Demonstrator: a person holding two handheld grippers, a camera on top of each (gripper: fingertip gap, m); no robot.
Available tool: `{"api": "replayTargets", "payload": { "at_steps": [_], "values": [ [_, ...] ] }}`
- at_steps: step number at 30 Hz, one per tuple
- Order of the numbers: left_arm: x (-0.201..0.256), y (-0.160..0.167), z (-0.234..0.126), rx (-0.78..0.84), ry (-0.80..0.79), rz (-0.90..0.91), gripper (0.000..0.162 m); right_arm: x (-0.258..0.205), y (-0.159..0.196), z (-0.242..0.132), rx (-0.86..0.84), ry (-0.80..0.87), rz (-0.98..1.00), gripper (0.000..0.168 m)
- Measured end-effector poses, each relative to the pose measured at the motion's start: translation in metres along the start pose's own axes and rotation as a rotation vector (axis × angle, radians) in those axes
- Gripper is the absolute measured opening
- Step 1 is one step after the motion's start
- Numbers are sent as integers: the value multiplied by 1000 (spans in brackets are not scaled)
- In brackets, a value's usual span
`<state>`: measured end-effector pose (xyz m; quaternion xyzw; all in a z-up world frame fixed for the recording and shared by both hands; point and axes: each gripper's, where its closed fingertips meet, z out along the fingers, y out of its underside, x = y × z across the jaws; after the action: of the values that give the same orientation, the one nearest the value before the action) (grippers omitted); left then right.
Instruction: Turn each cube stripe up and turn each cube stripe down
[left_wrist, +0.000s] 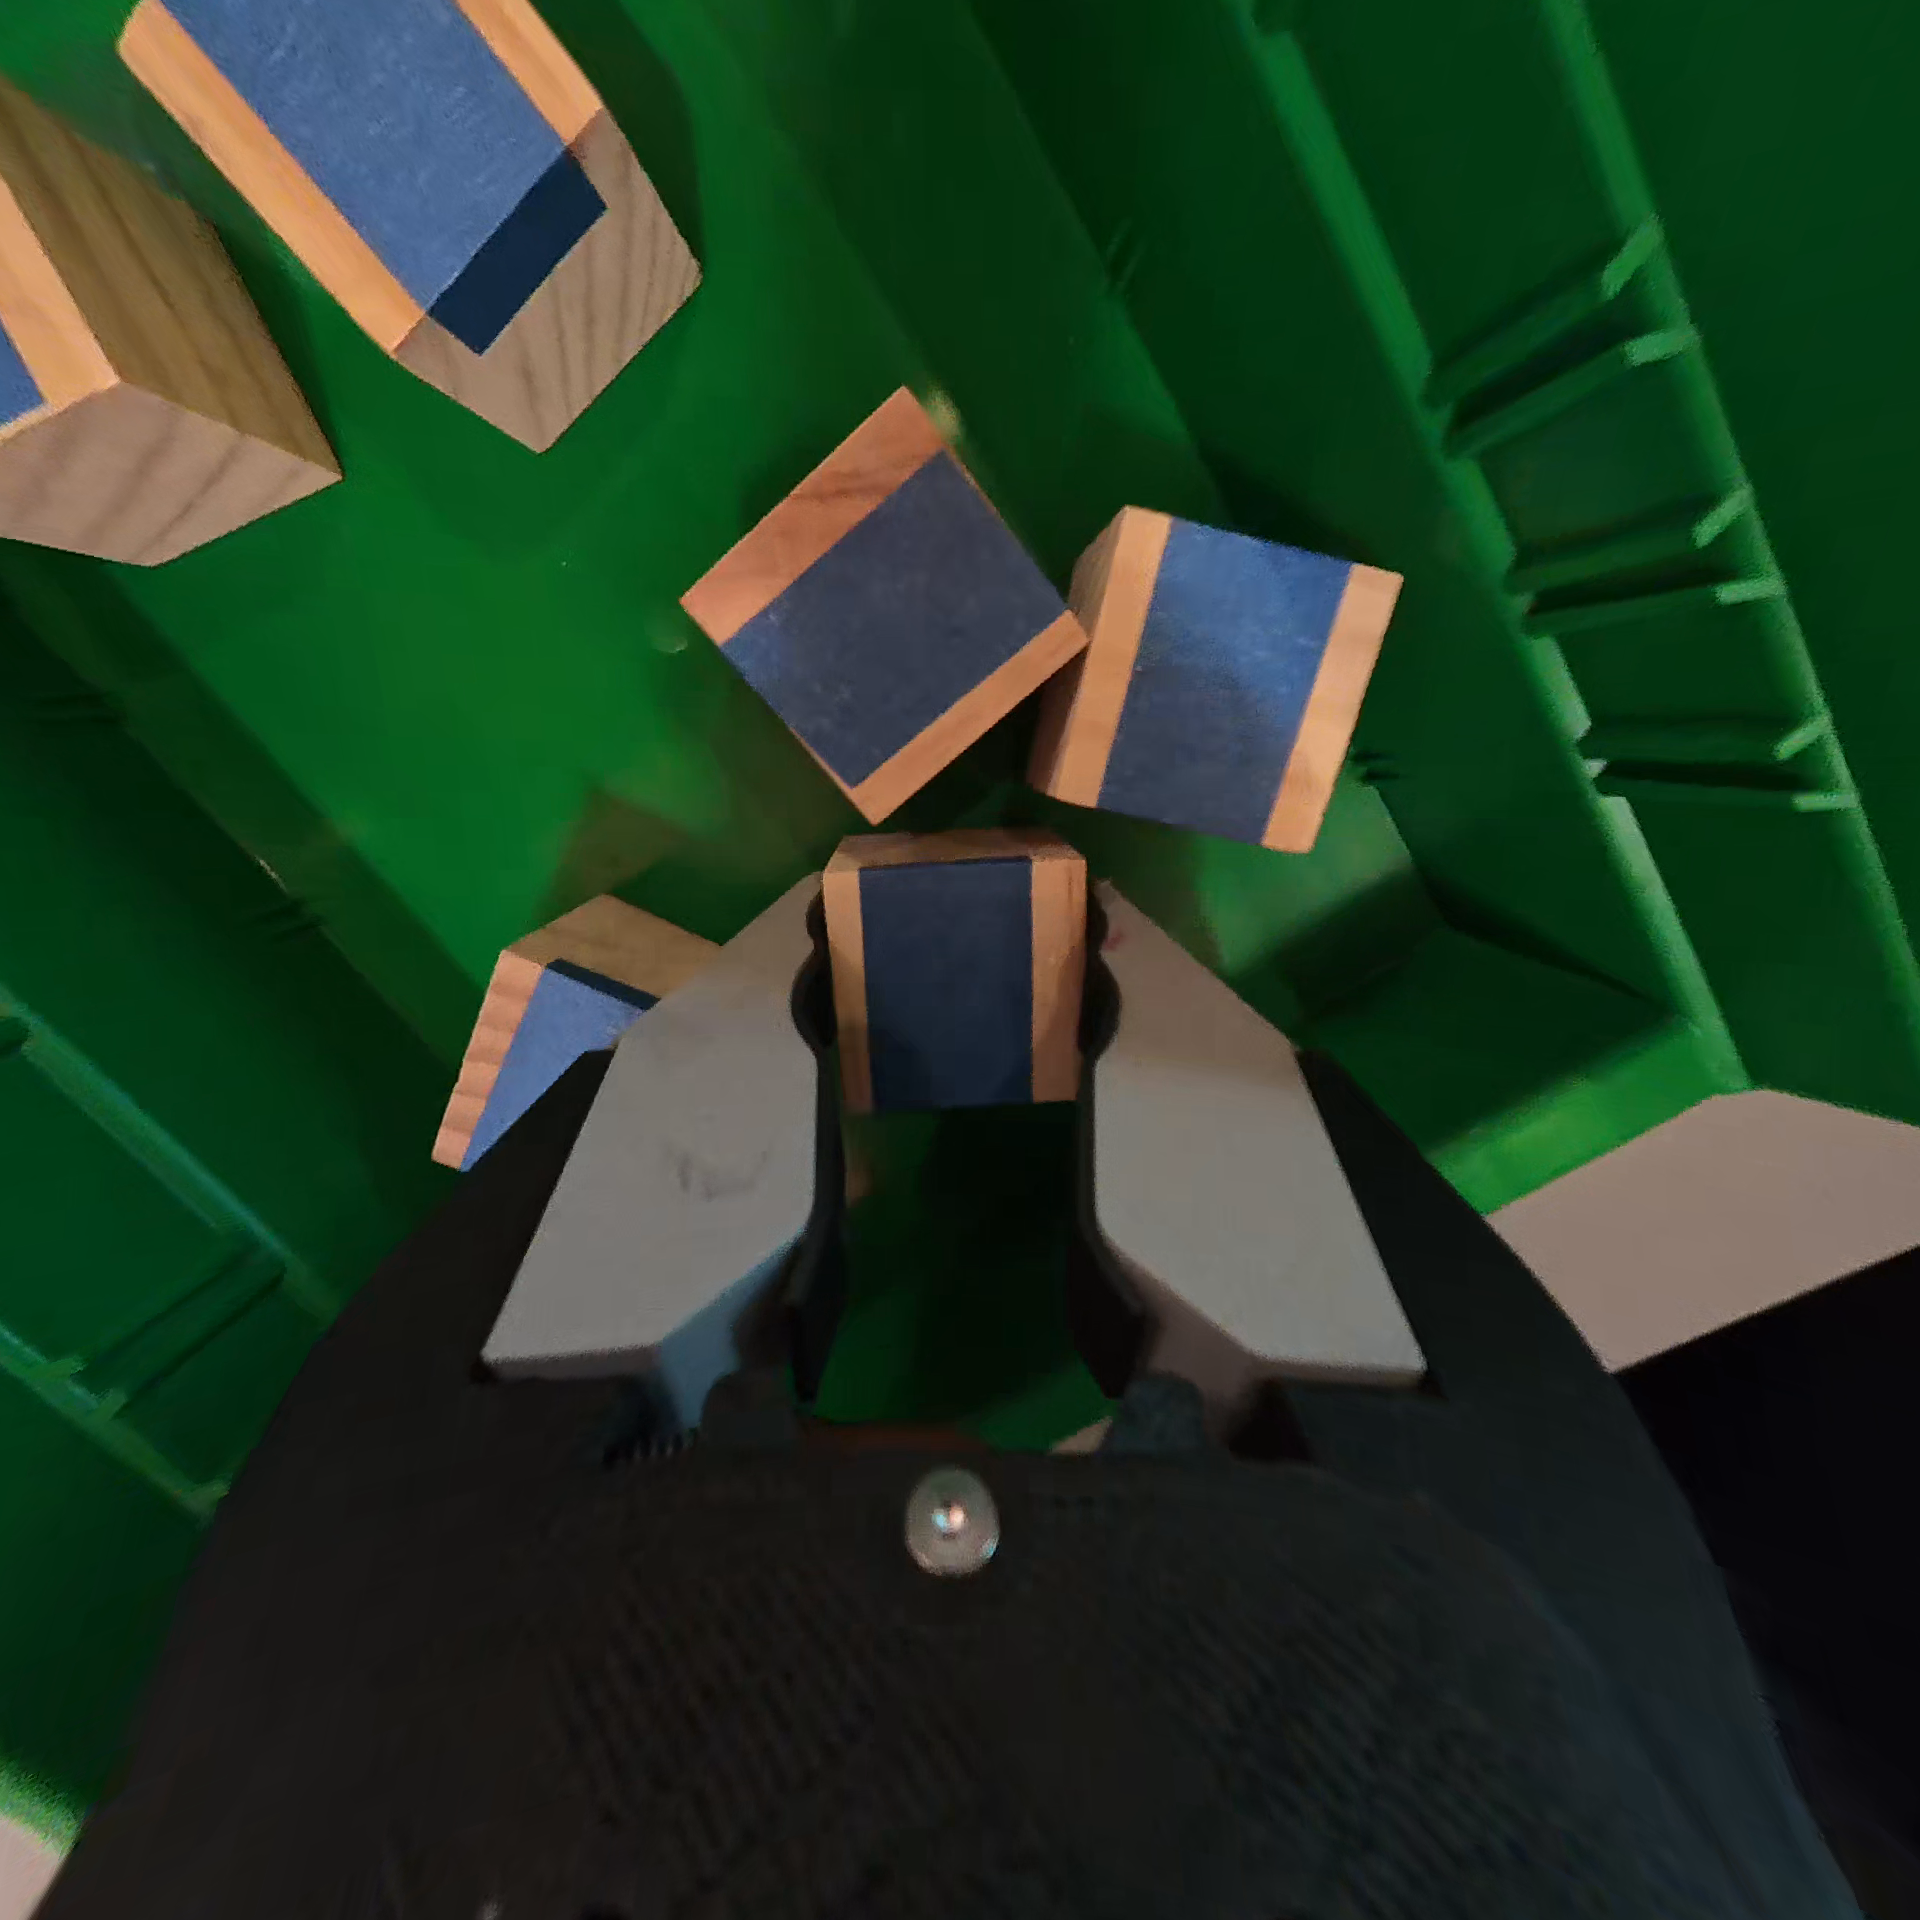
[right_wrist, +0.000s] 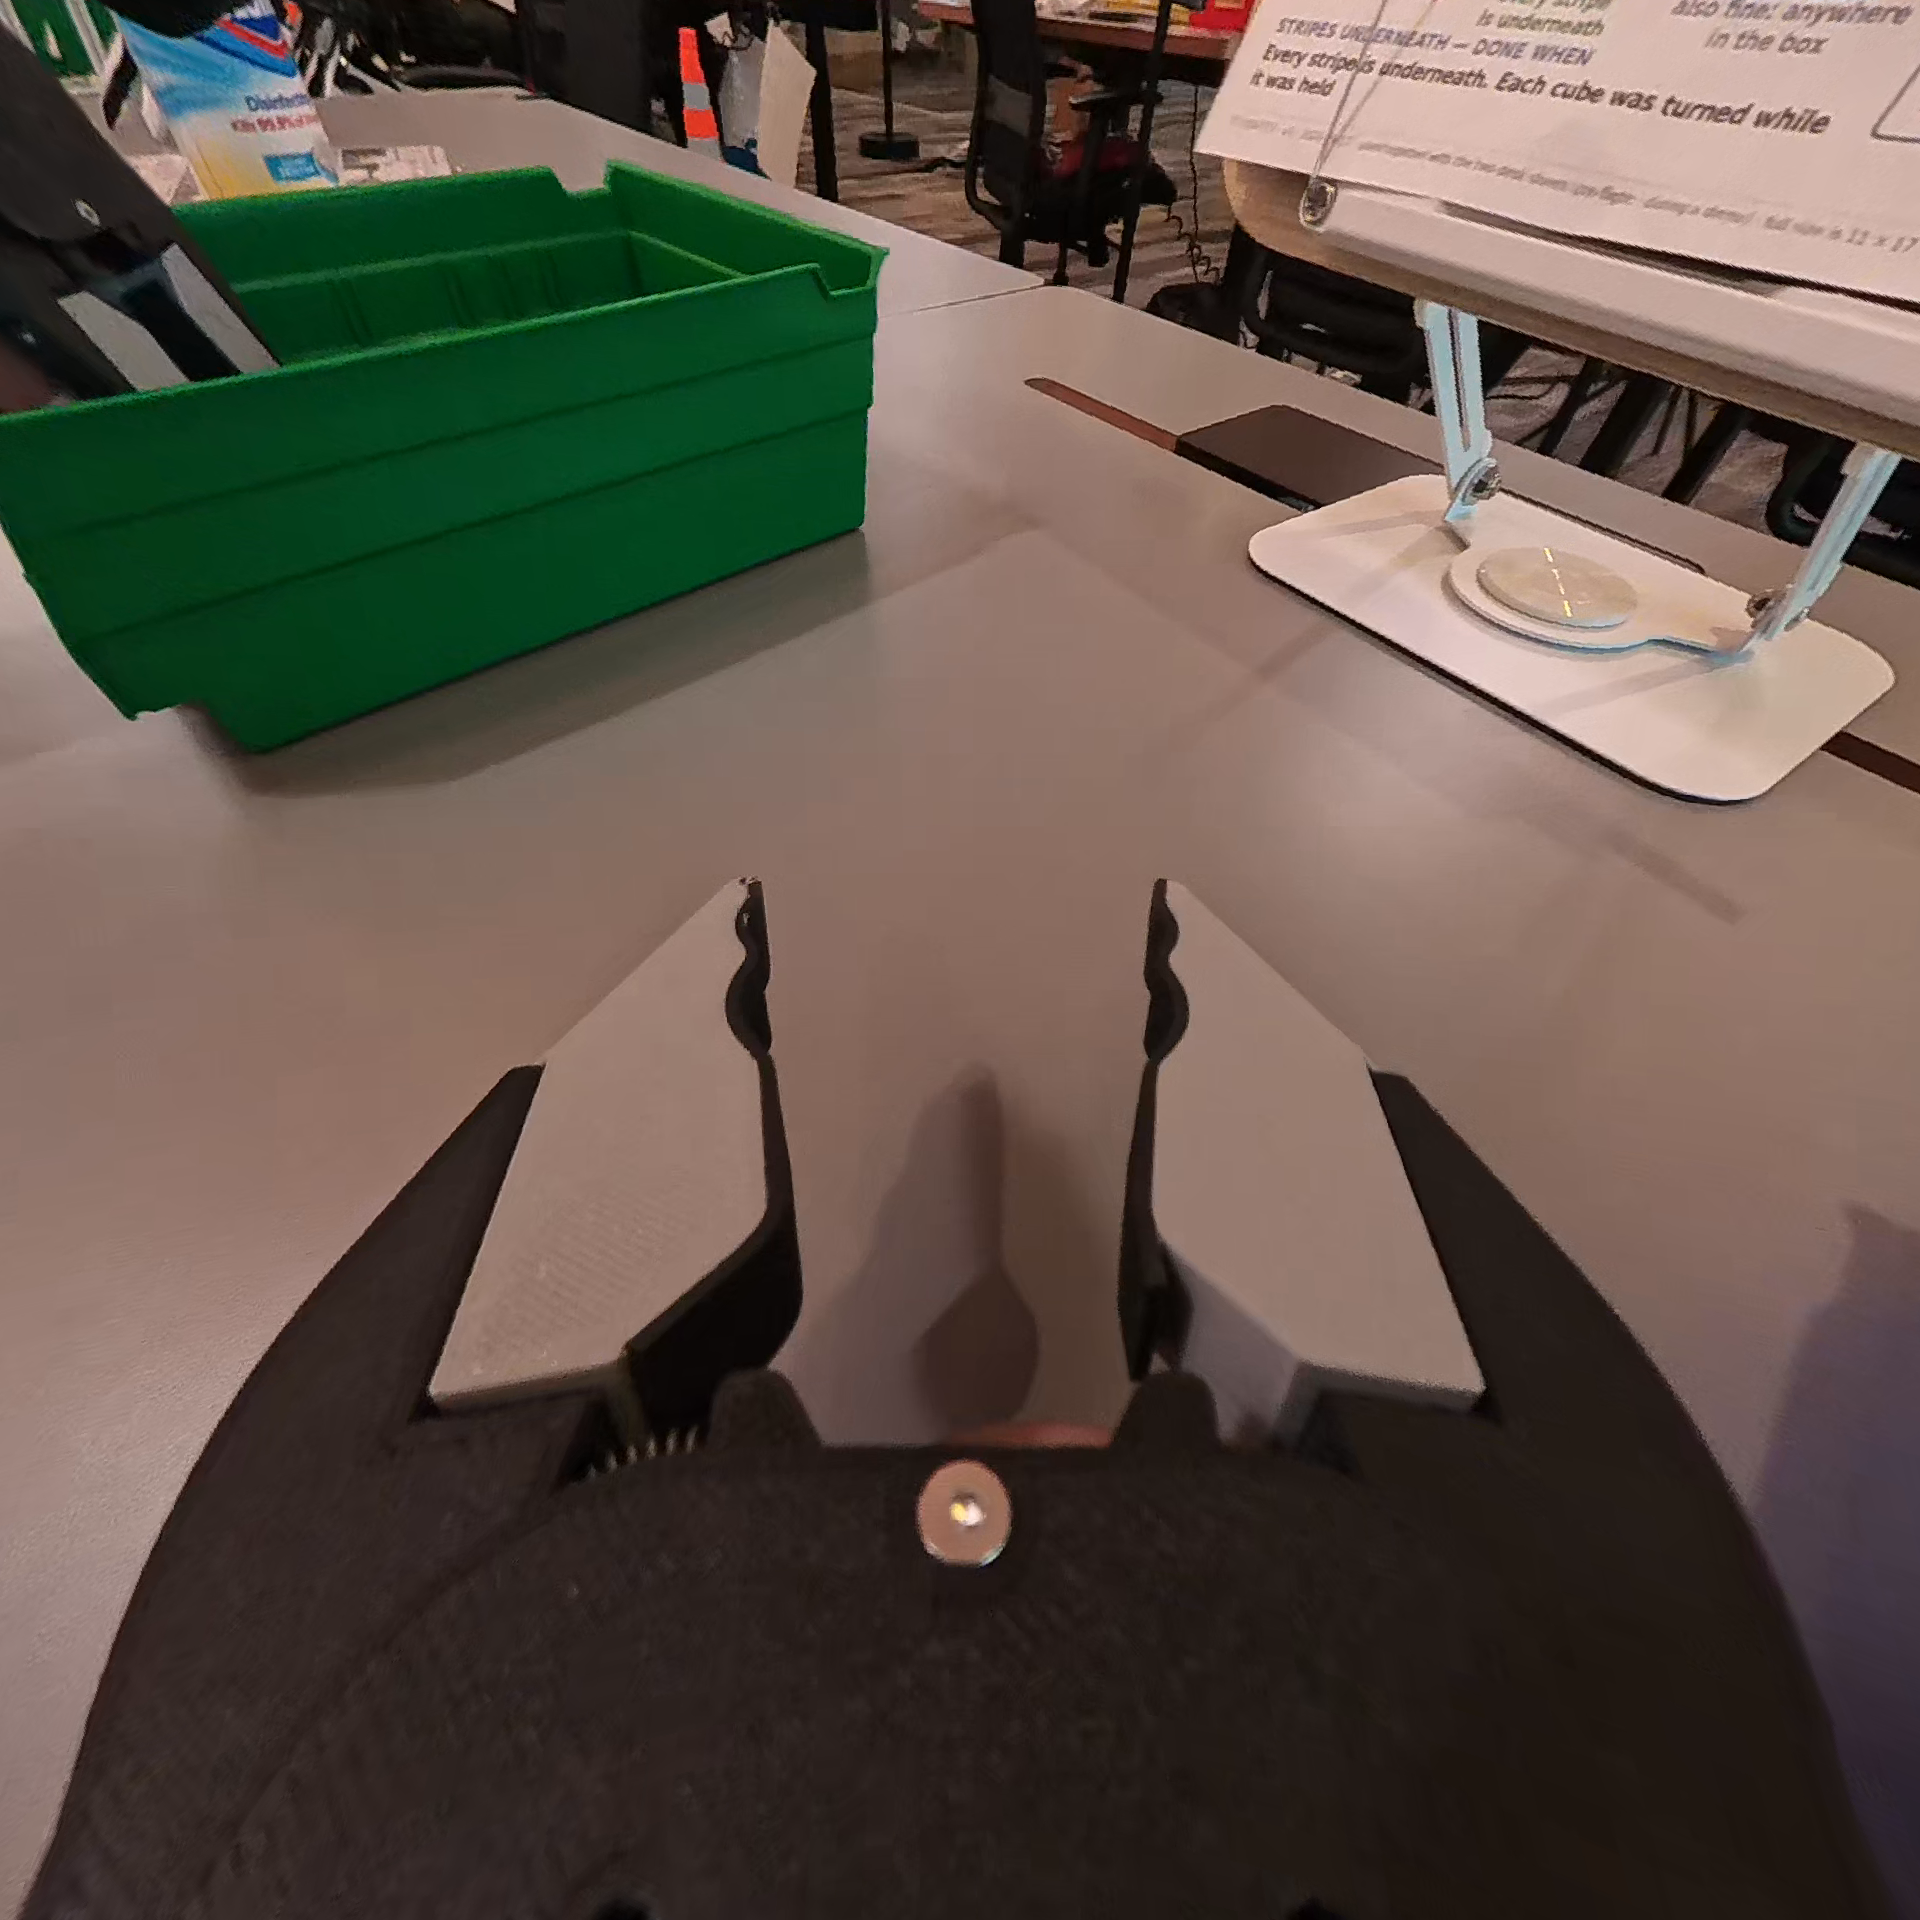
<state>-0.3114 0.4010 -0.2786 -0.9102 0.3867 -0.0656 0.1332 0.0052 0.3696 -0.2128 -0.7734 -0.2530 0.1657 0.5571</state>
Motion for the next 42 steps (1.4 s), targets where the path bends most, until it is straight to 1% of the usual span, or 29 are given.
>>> {"api": "replayTargets", "payload": {
  "at_steps": [2,4,7,9,10,12,13,15,18,20,22,23,24,25,29,30,31,32,33,35,37,38,39,41,42],
  "values": [
    [-2,3,-4,-31,-50,54,45,3,1,0,-3,-1,19,71],
    [-4,0,-17,-24,-120,120,45,1,2,0,-1,-25,38,71],
    [0,-25,-54,132,-242,237,45,-16,2,0,-10,-146,84,71],
    [21,-52,-84,316,-293,339,44,-38,2,0,-28,-277,123,71],
    [42,-65,-98,423,-290,418,44,-53,2,-2,-39,-364,143,71],
    [104,-83,-120,650,-237,676,44,-91,-4,-15,-46,-596,181,72],
    [137,-86,-128,755,-217,811,43,-110,-11,-26,-29,-721,212,72],
    [191,-89,-135,930,-180,977,44,-133,-30,-46,30,-921,310,72],
    [258,-91,-141,1199,-52,1065,43,-144,-50,-66,75,-1125,482,72],
    [287,-93,-136,1291,3,1074,43,-143,-56,-73,92,-1188,542,66],
    [301,-98,-133,1372,5,1078,42,-139,-61,-83,123,-1240,568,60],
    [303,-101,-132,1396,16,1060,42,-136,-62,-85,127,-1252,585,56],
    [303,-104,-130,1409,33,1049,43,-133,-61,-85,124,-1248,598,58],
    [303,-106,-128,1416,42,1047,43,-131,-61,-83,118,-1244,611,62],
    [299,-117,-112,1406,20,1069,43,-135,-59,-82,85,-1283,642,70],
    [301,-118,-109,1405,32,1084,43,-135,-58,-78,83,-1256,626,61],
    [302,-120,-105,1397,38,1095,43,-134,-56,-76,96,-1238,601,49],
    [302,-122,-102,1397,30,1099,43,-132,-57,-75,99,-1231,602,43],
    [300,-125,-99,1393,27,1089,42,-129,-55,-73,96,-1207,601,43],
    [294,-134,-88,1359,16,1034,43,-119,-50,-63,78,-1130,607,43],
    [288,-141,-78,1340,-49,981,43,-111,-47,-57,75,-1048,581,42],
    [287,-143,-75,1342,-57,943,45,-107,-46,-56,77,-1009,551,42],
    [287,-143,-72,1340,-33,901,49,-104,-45,-54,76,-954,506,42],
    [285,-143,-68,1318,31,831,64,-94,-43,-49,85,-791,375,42],
    [281,-144,-68,1316,46,804,68,-91,-47,-51,110,-729,314,42]
  ]
}}
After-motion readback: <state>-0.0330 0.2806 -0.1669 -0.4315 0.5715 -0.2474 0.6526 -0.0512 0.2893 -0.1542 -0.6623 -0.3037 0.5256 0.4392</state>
